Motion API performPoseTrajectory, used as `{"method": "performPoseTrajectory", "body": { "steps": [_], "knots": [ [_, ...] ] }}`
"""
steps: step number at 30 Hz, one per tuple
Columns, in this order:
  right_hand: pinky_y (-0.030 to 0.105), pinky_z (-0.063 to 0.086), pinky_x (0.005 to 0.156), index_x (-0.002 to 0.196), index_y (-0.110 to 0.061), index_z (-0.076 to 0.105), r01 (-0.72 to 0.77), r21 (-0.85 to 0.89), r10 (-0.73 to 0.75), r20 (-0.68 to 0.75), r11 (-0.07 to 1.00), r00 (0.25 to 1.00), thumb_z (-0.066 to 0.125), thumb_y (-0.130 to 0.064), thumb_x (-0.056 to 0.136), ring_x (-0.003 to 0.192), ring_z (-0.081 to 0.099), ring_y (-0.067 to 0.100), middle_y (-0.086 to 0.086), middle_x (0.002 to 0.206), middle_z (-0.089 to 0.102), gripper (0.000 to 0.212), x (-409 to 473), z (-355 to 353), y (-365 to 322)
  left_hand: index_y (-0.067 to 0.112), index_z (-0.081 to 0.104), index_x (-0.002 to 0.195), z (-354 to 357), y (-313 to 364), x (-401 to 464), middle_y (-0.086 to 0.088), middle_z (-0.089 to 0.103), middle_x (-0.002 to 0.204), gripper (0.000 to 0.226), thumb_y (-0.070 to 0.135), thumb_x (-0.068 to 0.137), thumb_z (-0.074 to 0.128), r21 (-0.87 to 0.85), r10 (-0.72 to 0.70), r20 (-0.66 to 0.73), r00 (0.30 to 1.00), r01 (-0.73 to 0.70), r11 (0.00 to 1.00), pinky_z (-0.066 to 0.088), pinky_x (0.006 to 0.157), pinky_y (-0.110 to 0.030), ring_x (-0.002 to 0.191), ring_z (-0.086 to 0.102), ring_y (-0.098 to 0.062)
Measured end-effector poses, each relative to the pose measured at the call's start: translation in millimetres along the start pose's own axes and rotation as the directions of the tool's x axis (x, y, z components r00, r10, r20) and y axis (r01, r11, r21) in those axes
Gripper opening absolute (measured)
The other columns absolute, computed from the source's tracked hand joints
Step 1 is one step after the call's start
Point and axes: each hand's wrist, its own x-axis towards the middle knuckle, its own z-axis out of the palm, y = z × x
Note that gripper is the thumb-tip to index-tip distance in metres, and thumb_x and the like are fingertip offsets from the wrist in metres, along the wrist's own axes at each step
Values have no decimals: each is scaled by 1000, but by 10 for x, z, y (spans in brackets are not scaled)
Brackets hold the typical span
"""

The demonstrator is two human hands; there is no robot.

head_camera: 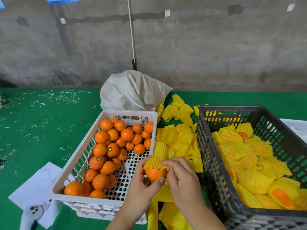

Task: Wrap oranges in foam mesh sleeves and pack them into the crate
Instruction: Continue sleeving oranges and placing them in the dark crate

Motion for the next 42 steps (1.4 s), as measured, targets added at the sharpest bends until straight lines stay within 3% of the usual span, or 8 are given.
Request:
{"method": "performPoseTrajectory", "body": {
  "steps": [4,8,12,16,22,32,38,42],
  "knots": [
    [24,46,83,116,-28,67,201,-56,-198,60,978,978,54,-21,96,101,53,11,-12,110,58,25,-130,43,-88,36,62,115,19,51,13,-25,70,94,56,14,69,86,-86,2,-125,992,-13,996,58,72,-44,77,64,-30],
    [11,34,96,124,-28,61,39,-30,-39,7,999,999,55,-28,93,115,45,8,-11,121,48,31,-138,96,-105,34,54,117,31,26,-2,2,62,64,47,23,79,79,13,-10,-112,994,11,1000,45,50,-23,54,52,-11],
    [6,31,102,129,-24,65,-88,51,90,-28,995,996,43,-33,101,126,41,-2,-13,126,48,36,-99,96,-78,47,50,135,2,21,-15,-3,75,100,60,55,85,82,39,30,-26,999,-29,999,57,69,-29,82,69,-15],
    [9,36,97,124,-20,69,-74,25,75,-31,997,997,48,-19,100,119,46,3,-11,122,53,32,-44,87,-46,38,34,159,-47,-2,-3,-5,66,138,82,28,94,81,100,16,126,992,-28,995,54,105,-49,122,65,-34],
    [28,47,80,101,-18,71,198,-151,-207,-44,969,977,54,-17,92,93,57,16,-8,101,62,19,-50,-23,-67,46,52,134,21,23,-29,-11,63,83,65,25,83,86,79,50,-74,996,-44,996,47,61,-28,68,50,-22],
    [46,57,81,110,-11,69,-75,-16,73,-98,997,992,61,4,94,104,60,22,-3,115,57,24,-55,18,38,52,44,117,53,123,-107,14,71,108,55,46,77,81,154,93,-98,991,-77,985,55,77,-18,93,71,-6],
    [17,46,98,134,-29,56,-30,185,9,115,982,993,56,-55,99,128,52,9,-22,134,49,44,-140,-54,-2,51,48,125,16,77,-110,7,70,102,51,51,85,80,45,49,-4,999,-48,998,55,79,-26,91,68,-12],
    [30,53,90,125,-19,66,14,123,-21,59,992,998,53,-36,100,116,57,3,-14,122,58,33,-65,-81,63,51,47,139,-43,88,-89,1,65,104,62,42,87,81,6,11,105,994,-12,1000,52,78,-27,90,61,-16]
  ]
}}
